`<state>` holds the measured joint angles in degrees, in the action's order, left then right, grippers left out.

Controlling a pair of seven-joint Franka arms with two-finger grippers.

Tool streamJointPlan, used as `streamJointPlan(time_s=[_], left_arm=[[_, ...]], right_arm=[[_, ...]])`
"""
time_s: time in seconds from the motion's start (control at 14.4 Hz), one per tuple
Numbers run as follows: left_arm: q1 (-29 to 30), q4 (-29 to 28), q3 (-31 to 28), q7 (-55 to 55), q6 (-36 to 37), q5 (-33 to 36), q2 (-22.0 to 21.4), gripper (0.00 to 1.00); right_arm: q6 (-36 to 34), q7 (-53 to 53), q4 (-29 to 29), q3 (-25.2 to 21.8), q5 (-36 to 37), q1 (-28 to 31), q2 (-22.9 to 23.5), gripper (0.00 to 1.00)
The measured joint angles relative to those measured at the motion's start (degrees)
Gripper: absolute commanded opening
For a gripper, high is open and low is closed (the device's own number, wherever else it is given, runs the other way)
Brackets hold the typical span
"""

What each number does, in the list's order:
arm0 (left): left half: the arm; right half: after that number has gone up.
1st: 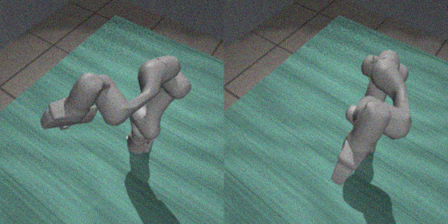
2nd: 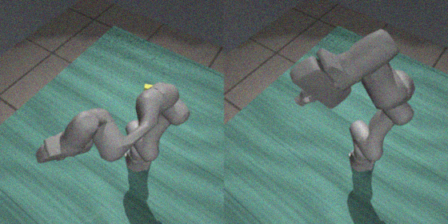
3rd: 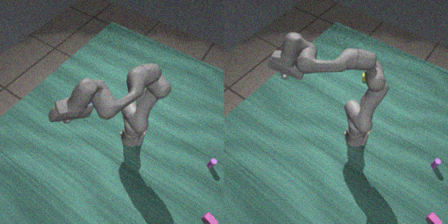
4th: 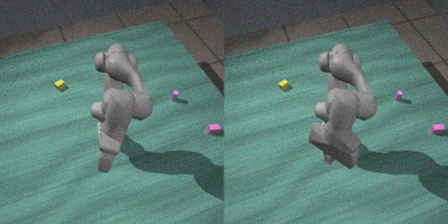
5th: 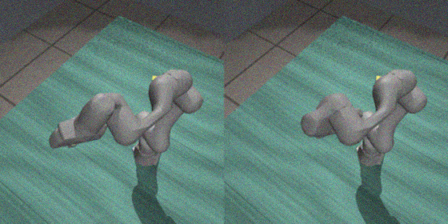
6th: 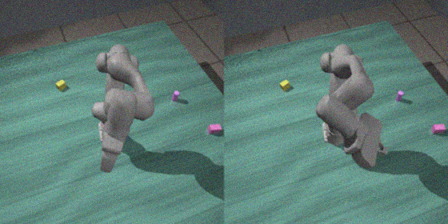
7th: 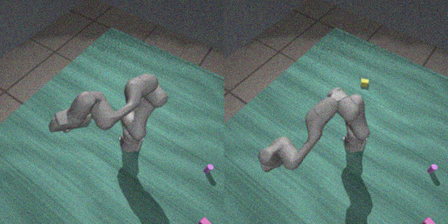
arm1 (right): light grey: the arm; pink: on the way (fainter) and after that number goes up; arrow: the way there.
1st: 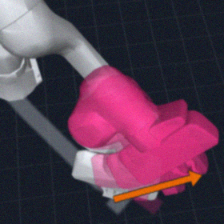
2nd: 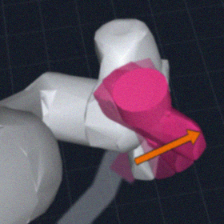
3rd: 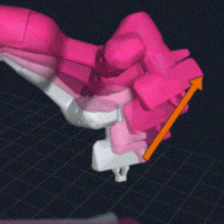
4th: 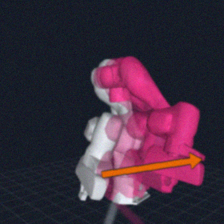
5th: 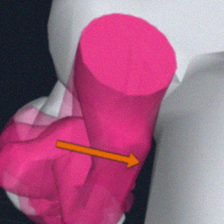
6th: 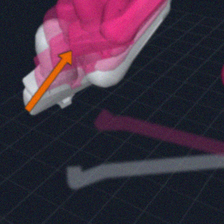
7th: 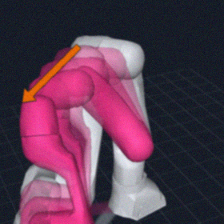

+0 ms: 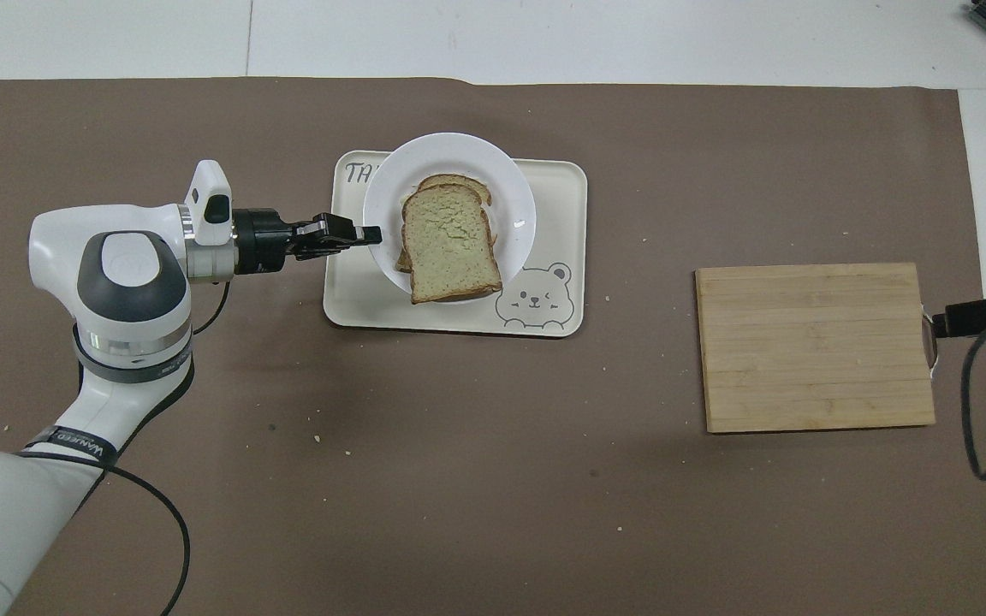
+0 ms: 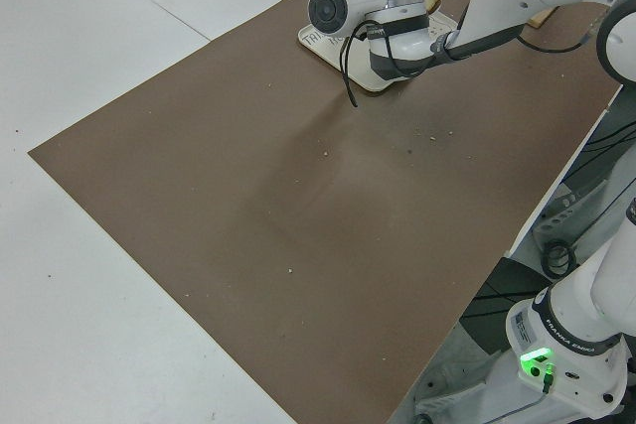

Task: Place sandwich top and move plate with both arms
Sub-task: 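Slide the plate with the left gripper onto the bear tray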

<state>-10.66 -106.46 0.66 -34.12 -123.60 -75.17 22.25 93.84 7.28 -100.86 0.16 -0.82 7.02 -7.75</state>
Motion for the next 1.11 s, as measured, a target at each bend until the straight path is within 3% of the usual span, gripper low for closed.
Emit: streamJointPlan(time_s=[0.35,0.9,0.97,1.11], left_arm=[[0.0,3.7,0.8,1.5,-1.8,4.1,4.3,0.00],[-0.6,5.3,2.0,6.3,-3.4,10.7,5.7,0.00],[-0.9,5.3,2.0,6.9,-3.9,10.9,5.9,0.04],[-1.7,5.3,2.1,7.7,-4.4,11.1,5.9,0.65]], right_arm=[[0.0,0.0,0.0,0.0,0.0,0.0,0.0,1.00],[0.0,0.0,0.0,0.1,0.0,0.0,0.0,1.00],[0.0,0.0,0.0,0.1,0.1,0.0,0.0,1.00],[0.0,-0.2,0.0,0.3,0.1,0.0,0.0,1.00]])
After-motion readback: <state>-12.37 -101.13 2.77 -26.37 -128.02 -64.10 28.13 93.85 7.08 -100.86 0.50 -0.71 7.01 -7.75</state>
